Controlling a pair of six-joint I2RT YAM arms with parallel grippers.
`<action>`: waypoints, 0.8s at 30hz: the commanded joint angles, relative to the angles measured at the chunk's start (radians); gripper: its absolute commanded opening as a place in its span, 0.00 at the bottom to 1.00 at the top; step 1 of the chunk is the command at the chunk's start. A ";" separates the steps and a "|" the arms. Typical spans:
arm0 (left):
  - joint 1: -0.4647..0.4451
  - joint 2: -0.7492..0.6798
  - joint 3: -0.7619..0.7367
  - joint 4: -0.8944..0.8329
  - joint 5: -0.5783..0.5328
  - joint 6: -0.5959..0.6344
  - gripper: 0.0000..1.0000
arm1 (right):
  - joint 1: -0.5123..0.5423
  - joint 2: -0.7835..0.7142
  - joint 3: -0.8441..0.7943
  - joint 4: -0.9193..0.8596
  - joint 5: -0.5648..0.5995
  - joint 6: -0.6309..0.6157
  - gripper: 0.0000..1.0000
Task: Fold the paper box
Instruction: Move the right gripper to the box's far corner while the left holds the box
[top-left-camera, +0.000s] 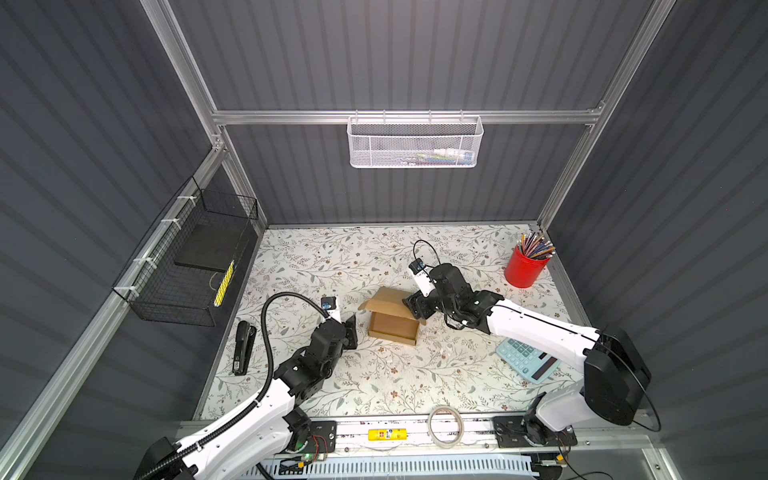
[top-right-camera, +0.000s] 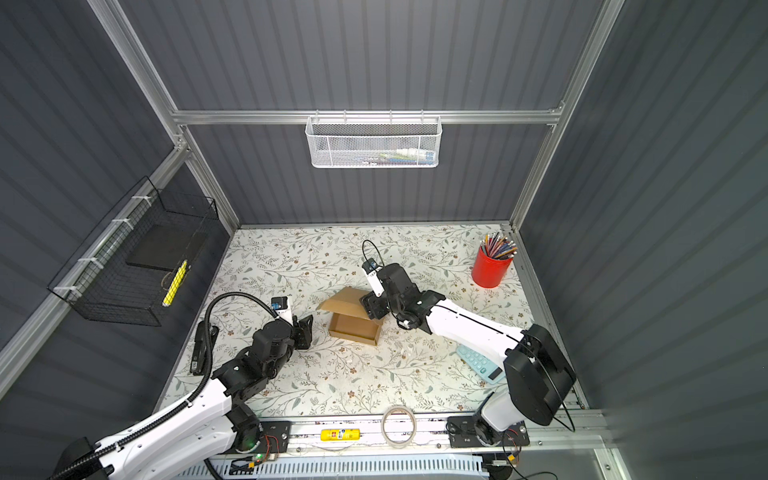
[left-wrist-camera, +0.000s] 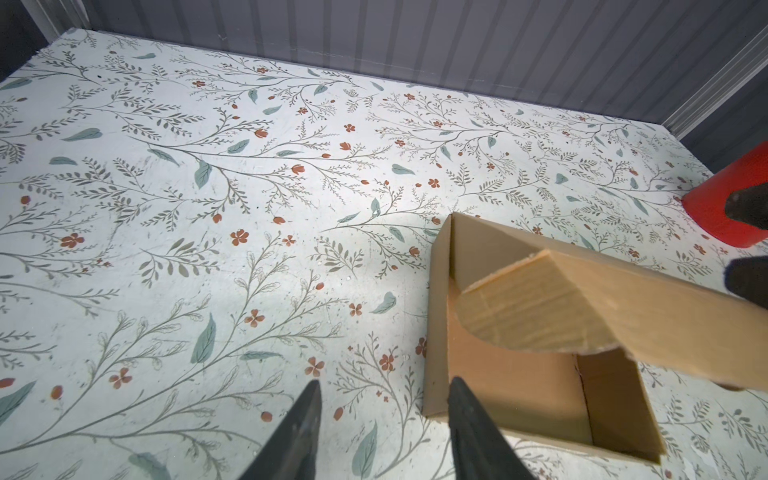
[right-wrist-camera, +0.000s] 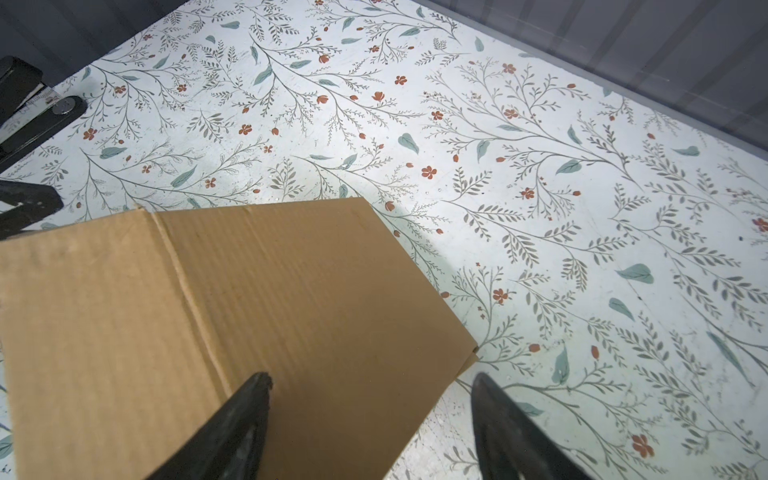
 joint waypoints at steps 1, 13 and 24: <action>-0.004 -0.020 0.029 -0.060 -0.036 -0.012 0.50 | 0.012 0.010 0.025 -0.017 -0.005 -0.005 0.77; -0.004 -0.031 0.051 -0.084 -0.054 -0.010 0.51 | 0.041 0.036 0.005 -0.015 -0.002 0.014 0.76; -0.004 -0.002 0.061 -0.066 -0.044 -0.006 0.52 | 0.050 0.045 -0.031 0.002 0.002 0.036 0.76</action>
